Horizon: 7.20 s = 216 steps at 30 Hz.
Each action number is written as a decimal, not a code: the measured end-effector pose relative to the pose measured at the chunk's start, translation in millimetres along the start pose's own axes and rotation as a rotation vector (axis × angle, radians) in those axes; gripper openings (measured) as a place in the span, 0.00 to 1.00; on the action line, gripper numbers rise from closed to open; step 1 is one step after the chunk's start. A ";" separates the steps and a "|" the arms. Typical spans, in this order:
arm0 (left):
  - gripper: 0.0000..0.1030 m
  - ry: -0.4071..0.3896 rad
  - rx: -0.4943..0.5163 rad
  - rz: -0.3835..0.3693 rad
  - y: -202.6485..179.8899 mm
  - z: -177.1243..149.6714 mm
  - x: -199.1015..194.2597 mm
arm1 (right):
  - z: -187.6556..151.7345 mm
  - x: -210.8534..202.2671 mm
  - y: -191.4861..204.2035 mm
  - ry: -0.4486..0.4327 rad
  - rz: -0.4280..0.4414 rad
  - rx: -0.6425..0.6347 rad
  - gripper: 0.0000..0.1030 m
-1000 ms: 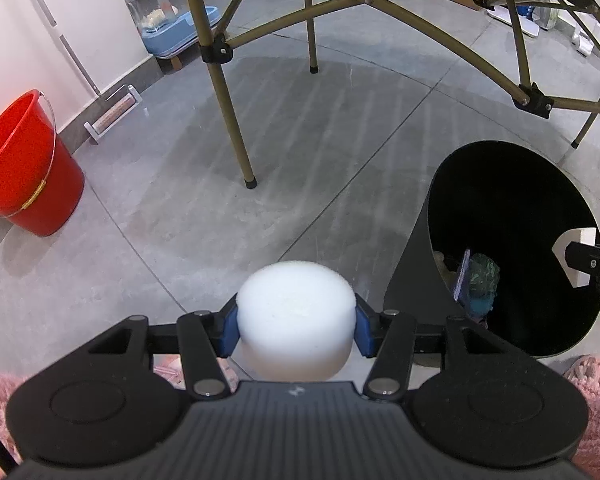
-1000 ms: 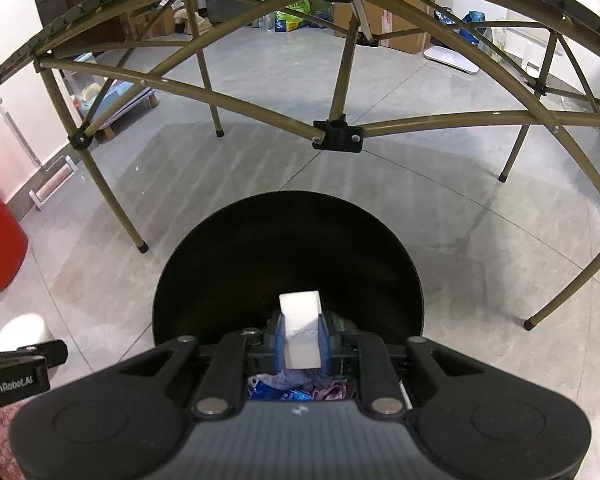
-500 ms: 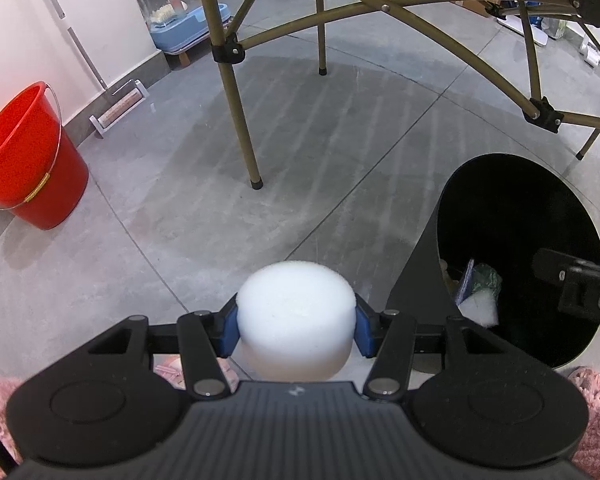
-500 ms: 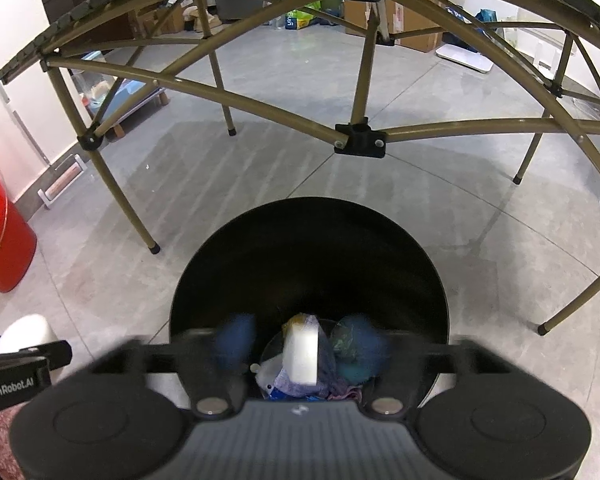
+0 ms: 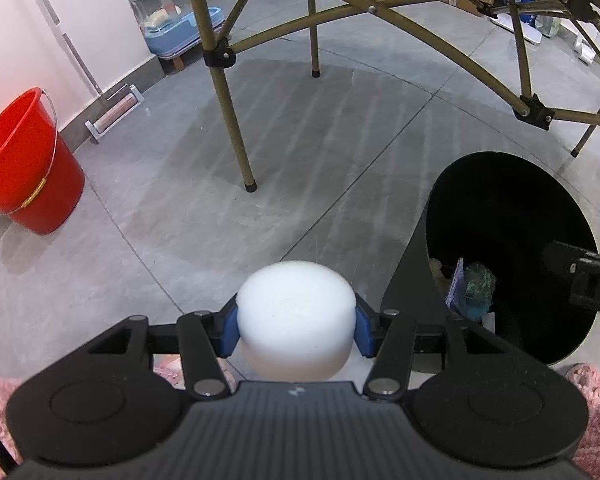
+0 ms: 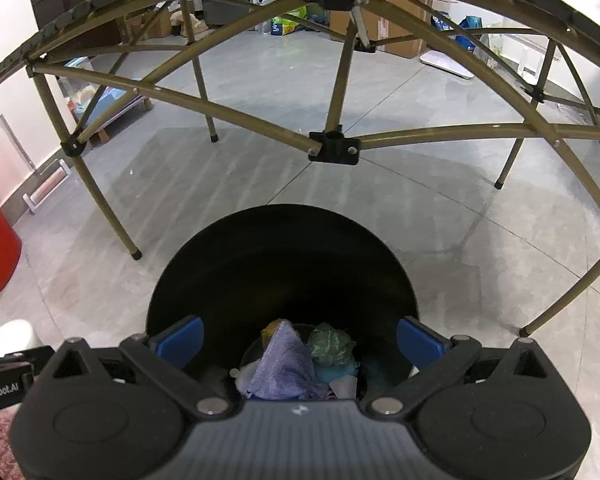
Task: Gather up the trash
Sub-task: 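Move the left tool over the bin and open it to drop the foam cylinder, then move both tools back toward the table, then close the right tool on the lilac fuzzy cloth, then close the left tool on the pink-and-cream sponge, then lift the pink sponge and lilac cloth off the table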
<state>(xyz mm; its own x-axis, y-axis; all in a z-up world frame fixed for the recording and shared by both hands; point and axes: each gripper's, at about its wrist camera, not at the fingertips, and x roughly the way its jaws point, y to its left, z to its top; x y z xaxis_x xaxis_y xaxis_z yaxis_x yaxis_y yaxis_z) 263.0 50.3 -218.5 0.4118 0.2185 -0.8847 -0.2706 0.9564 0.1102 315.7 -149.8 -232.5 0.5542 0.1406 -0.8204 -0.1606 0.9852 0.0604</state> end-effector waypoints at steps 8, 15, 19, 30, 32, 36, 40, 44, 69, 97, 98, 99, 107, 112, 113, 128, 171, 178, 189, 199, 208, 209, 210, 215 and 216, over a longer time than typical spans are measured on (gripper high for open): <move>0.53 -0.017 0.026 -0.014 -16.5 2.7 -4.7 | 1.6 -11.7 -21.0 -0.032 -0.018 0.042 1.00; 0.53 -0.027 0.065 -0.036 -41.7 5.5 -7.7 | 1.2 -21.7 -46.8 -0.053 -0.047 0.087 1.00; 0.53 -0.032 0.087 -0.054 -57.9 7.9 -10.1 | -0.3 -26.2 -62.8 -0.063 -0.067 0.120 1.00; 0.53 -0.048 0.152 -0.111 -110.0 16.1 -12.9 | -10.7 -40.1 -112.6 -0.073 -0.141 0.233 1.00; 0.53 -0.049 0.159 -0.117 -118.9 17.8 -11.8 | -12.8 -42.2 -118.8 -0.073 -0.150 0.253 1.00; 0.53 -0.048 0.171 -0.129 -134.4 21.0 -8.8 | -16.6 -45.5 -128.4 -0.072 -0.163 0.278 1.00; 0.53 -0.040 0.185 -0.138 -147.4 22.6 -4.3 | -19.6 -48.4 -134.4 -0.068 -0.171 0.295 1.00; 0.53 -0.029 0.195 -0.145 -157.2 21.8 -1.2 | -21.1 -50.1 -139.2 -0.067 -0.182 0.308 1.00; 0.99 -0.020 0.177 -0.106 -156.9 25.2 8.3 | -23.6 -49.2 -146.3 -0.066 -0.206 0.337 1.00; 1.00 -0.368 0.115 -0.163 -115.5 40.0 -72.4 | -9.4 -85.4 -139.0 -0.239 -0.157 0.334 1.00; 1.00 -0.390 0.113 -0.175 -113.3 40.4 -78.3 | -7.9 -89.9 -137.3 -0.256 -0.153 0.326 1.00; 1.00 -0.412 0.111 -0.182 -111.3 40.3 -83.7 | -6.3 -94.9 -135.5 -0.273 -0.146 0.317 1.00; 1.00 -0.559 0.072 -0.205 -95.6 52.6 -118.9 | 7.8 -135.9 -119.5 -0.457 -0.125 0.251 1.00; 1.00 -0.625 0.090 -0.193 -91.5 74.6 -140.6 | 31.0 -154.3 -108.4 -0.557 -0.078 0.226 1.00; 1.00 -0.642 0.094 -0.194 -90.9 80.3 -145.0 | 38.2 -157.0 -106.8 -0.572 -0.076 0.217 1.00; 1.00 -0.772 0.181 -0.205 -100.0 189.0 -160.0 | 181.5 -150.0 -108.5 -0.680 -0.140 0.058 1.00; 1.00 -0.482 0.184 -0.301 -258.9 370.3 -35.4 | 323.3 -4.6 -209.9 -0.443 -0.080 0.142 0.33; 1.00 -0.523 0.241 -0.233 -287.3 371.4 -34.3 | 307.1 -2.6 -252.9 -0.442 -0.103 0.196 0.33; 1.00 -0.534 0.368 -0.307 -274.2 379.1 -20.8 | 295.3 -6.3 -271.4 -0.449 -0.145 0.206 0.33; 0.99 -0.447 0.347 -0.342 -278.3 377.9 4.6 | 302.4 -1.7 -273.2 -0.450 -0.152 0.223 0.33; 0.71 -0.460 0.353 -0.349 -277.5 367.4 -0.5 | 295.6 -4.8 -272.9 -0.454 -0.141 0.228 0.33; 0.70 -0.465 0.355 -0.353 -277.6 365.5 -3.1 | 294.3 -5.8 -272.7 -0.454 -0.138 0.227 0.33; 0.70 -0.467 0.357 -0.359 -278.6 364.7 -6.2 | 293.3 -7.1 -272.4 -0.453 -0.135 0.224 0.33; 0.70 -0.497 0.364 -0.362 -275.2 352.4 -23.7 | 289.9 -14.6 -266.3 -0.444 -0.117 0.207 0.33; 0.70 -0.499 0.364 -0.365 -273.8 350.8 -27.4 | 289.0 -16.5 -263.9 -0.443 -0.114 0.201 0.33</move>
<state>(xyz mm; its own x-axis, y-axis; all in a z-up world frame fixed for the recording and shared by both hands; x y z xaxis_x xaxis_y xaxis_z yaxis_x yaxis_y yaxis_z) 631.0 -149.5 -65.6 0.7928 -0.1479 -0.5913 0.2318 0.9704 0.0681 585.0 -383.6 -70.6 0.8600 0.0166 -0.5101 0.0572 0.9901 0.1285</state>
